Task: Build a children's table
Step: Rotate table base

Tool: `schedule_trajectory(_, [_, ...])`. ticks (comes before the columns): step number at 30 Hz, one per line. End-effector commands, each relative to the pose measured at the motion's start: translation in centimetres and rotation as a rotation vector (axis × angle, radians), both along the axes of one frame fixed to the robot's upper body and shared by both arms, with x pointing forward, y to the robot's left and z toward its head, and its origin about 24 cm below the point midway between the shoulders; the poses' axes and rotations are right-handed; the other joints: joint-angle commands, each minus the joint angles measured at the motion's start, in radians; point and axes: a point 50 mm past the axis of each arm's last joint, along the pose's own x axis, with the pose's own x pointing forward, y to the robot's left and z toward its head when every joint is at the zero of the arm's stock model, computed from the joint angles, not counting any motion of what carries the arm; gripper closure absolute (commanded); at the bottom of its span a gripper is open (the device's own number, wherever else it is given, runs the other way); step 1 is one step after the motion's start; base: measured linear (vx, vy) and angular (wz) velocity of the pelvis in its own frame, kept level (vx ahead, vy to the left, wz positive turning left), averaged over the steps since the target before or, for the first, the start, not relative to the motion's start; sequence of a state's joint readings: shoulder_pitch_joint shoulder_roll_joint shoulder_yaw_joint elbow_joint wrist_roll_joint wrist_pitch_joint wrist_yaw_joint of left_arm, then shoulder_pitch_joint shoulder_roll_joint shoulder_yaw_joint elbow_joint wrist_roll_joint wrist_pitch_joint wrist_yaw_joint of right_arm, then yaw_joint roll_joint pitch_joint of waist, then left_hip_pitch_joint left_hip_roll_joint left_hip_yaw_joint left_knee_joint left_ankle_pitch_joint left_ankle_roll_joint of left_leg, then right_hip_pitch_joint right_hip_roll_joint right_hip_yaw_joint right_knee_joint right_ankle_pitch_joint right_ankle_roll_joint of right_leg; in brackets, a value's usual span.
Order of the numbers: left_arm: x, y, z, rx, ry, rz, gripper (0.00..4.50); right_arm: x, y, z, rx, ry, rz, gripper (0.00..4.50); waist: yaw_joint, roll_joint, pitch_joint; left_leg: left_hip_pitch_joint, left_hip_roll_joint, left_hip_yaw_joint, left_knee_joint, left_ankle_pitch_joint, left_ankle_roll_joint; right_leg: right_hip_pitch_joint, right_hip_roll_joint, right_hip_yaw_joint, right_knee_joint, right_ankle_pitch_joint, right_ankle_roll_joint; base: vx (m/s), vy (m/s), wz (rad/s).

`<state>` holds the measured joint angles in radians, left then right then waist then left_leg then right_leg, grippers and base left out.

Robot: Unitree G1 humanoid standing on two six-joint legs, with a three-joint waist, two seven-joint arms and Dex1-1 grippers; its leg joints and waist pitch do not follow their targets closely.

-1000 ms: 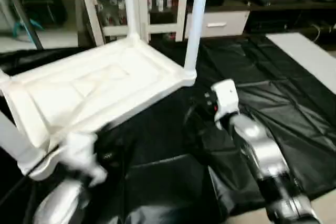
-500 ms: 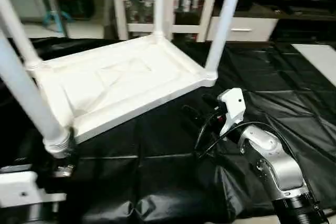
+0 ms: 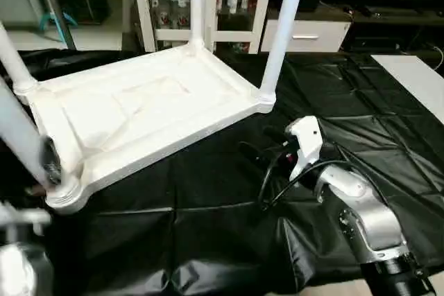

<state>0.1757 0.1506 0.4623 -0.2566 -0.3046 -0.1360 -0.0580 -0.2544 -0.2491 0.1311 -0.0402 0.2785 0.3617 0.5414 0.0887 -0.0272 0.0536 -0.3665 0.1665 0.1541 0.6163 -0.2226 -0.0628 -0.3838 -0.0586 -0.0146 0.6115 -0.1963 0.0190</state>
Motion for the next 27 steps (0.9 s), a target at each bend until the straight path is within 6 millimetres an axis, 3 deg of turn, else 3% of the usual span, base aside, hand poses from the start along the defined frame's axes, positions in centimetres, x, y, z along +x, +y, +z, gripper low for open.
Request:
schedule_trajectory(1, [0.6,0.4,-0.6,-0.052,0.04,-0.012,0.03,-0.1,0.2,0.6,-0.001,-0.016,0.031,0.66,-0.002,0.022,-0.046,0.008,0.05,-0.025,-0.107,-0.319,-0.061,0.011,-0.062,0.034,-0.074,-0.231,-0.104,0.0,0.0,0.0])
schedule_trajectory(4, [2.1,-0.6,-1.0,-0.167,0.067,-0.219,0.03,-0.4,0.3,0.5,-0.007,-0.011,0.071,0.66,0.003,0.024,-0.055,0.008,0.049,-0.021,-0.1,-0.232,-0.061,0.015,-0.063,0.033,-0.06,-0.127,-0.132,0.051,-0.009,-0.03])
schedule_trajectory(7, [2.8,-3.5,-1.2,-0.192,0.15,-0.598,0.03,-0.9,0.3,0.4,-0.019,-0.005,0.118,0.66,0.009,0.027,-0.054,0.014,0.05,-0.013,-0.097,-0.193,-0.056,0.012,-0.054,0.031,-0.052,-0.049,-0.154,0.0,0.0,0.0])
schedule_trajectory(11, [2.8,-7.4,-1.4,-0.142,0.303,-1.064,0.03,-0.9,-0.3,0.4,-0.041,-0.008,0.137,0.66,0.025,0.026,-0.05,0.025,0.053,-0.005,-0.103,-0.237,-0.054,0.004,-0.054,0.033,-0.055,-0.118,-0.152,0.0,0.0,0.0])
schedule_trajectory(12, [2.8,-7.5,-1.4,-0.14,0.309,-1.078,0.03,-0.9,-0.3,0.4,-0.041,-0.008,0.137,0.66,0.029,0.029,-0.049,0.025,0.054,-0.003,-0.106,-0.252,-0.057,0.004,-0.054,0.033,-0.055,-0.146,-0.146,0.0,0.0,0.0])
schedule_trajectory(14, [3.3,-9.8,-1.4,-0.106,0.414,-1.313,0.03,-0.9,-0.9,0.6,-0.05,-0.007,0.148,0.66,0.029,0.027,-0.048,0.024,0.054,-0.002,-0.11,-0.263,-0.066,0.006,-0.058,0.035,-0.056,-0.177,-0.136,0.0,0.0,0.0])
schedule_trajectory(15, [3.3,-10.0,-1.3,-0.102,0.42,-1.327,0.03,-0.9,-0.9,0.7,-0.051,-0.007,0.149,0.66,0.03,0.028,-0.049,0.031,0.052,0.0,-0.108,-0.265,-0.07,0.003,-0.057,0.035,-0.057,-0.186,-0.132,0.0,0.0,0.0])
schedule_trajectory(16, [3.9,-10.8,-1.3,-0.069,0.434,-1.372,0.03,-0.9,-1.1,0.7,-0.057,-0.011,0.149,0.66,0.023,0.025,-0.045,0.022,0.052,0.0,-0.111,-0.267,-0.072,0.01,-0.06,0.036,-0.06,-0.19,-0.135,0.0,0.0,0.0])
schedule_trajectory(17, [5.4,-12.8,-1.4,0.009,0.44,-1.421,0.03,-0.8,-1.6,0.9,-0.067,-0.019,0.125,0.66,0.025,0.028,-0.048,0.023,0.053,-0.002,-0.11,-0.257,-0.073,0.012,-0.063,0.037,-0.06,-0.187,-0.134,0.0,0.0,0.0])
schedule_trajectory(18, [5.9,-13.5,-1.4,0.04,0.439,-1.431,0.03,-0.7,-1.8,0.9,-0.07,-0.023,0.114,0.66,0.023,0.025,-0.05,0.032,0.052,0.005,-0.104,-0.237,-0.068,0.005,-0.061,0.038,-0.066,-0.176,-0.129,0.0,0.0,0.0])
schedule_trajectory(20, [7.1,-15.1,-1.5,0.087,0.438,-1.447,0.03,-0.5,-2.2,1.0,-0.074,-0.029,0.083,0.66,0.016,0.029,-0.051,0.012,0.051,0.001,-0.104,-0.187,-0.064,0.026,-0.067,0.039,-0.061,-0.136,-0.139,0.0,0.0,0.0])
schedule_trajectory(22, [9.0,-17.3,-1.8,0.162,0.441,-1.409,0.03,-0.2,-2.7,1.2,-0.076,-0.042,0.043,0.66,0.01,0.03,-0.056,0.016,0.05,0.003,-0.095,-0.161,-0.059,0.025,-0.066,0.038,-0.062,-0.109,-0.145,0.0,0.0,0.0])
schedule_trajectory(23, [9.5,-17.8,-1.9,0.184,0.441,-1.395,0.03,-0.2,-2.8,1.3,-0.077,-0.045,0.033,0.66,0.01,0.025,-0.062,0.014,0.048,0.002,-0.09,-0.134,-0.052,0.034,-0.07,0.038,-0.057,-0.082,-0.153,0.0,0.0,0.0])
schedule_trajectory(24, [10.5,-19.2,-1.8,0.196,0.426,-1.37,0.03,-0.1,-3.1,1.5,-0.073,-0.052,0.008,0.66,0.001,0.033,-0.059,0.008,0.047,0.003,-0.089,-0.118,-0.041,0.033,-0.066,0.038,-0.062,-0.058,-0.159,0.0,0.0,0.0])
schedule_trajectory(25, [11.9,-21.5,-1.7,0.2,0.42,-1.347,0.03,-0.1,-3.6,1.7,-0.071,-0.061,-0.023,0.66,0.003,0.042,-0.068,0.013,0.047,-0.001,-0.083,-0.109,-0.039,0.038,-0.07,0.036,-0.052,-0.031,-0.176,0.0,0.0,0.0])
schedule_trajectory(26, [12.1,-22.0,-1.6,0.2,0.421,-1.346,0.03,-0.1,-3.7,1.8,-0.072,-0.063,-0.029,0.66,0.0,0.035,-0.062,0.01,0.046,0.003,-0.085,-0.111,-0.033,0.034,-0.067,0.037,-0.063,-0.046,-0.172,0.0,0.0,0.0])
schedule_trajectory(27, [12.2,-22.1,-1.6,0.2,0.421,-1.346,0.03,-0.1,-3.7,1.8,-0.072,-0.063,-0.03,0.66,0.004,0.034,-0.068,0.013,0.046,0.001,-0.081,-0.11,-0.033,0.04,-0.069,0.036,-0.057,-0.036,-0.189,0.0,0.0,0.0])
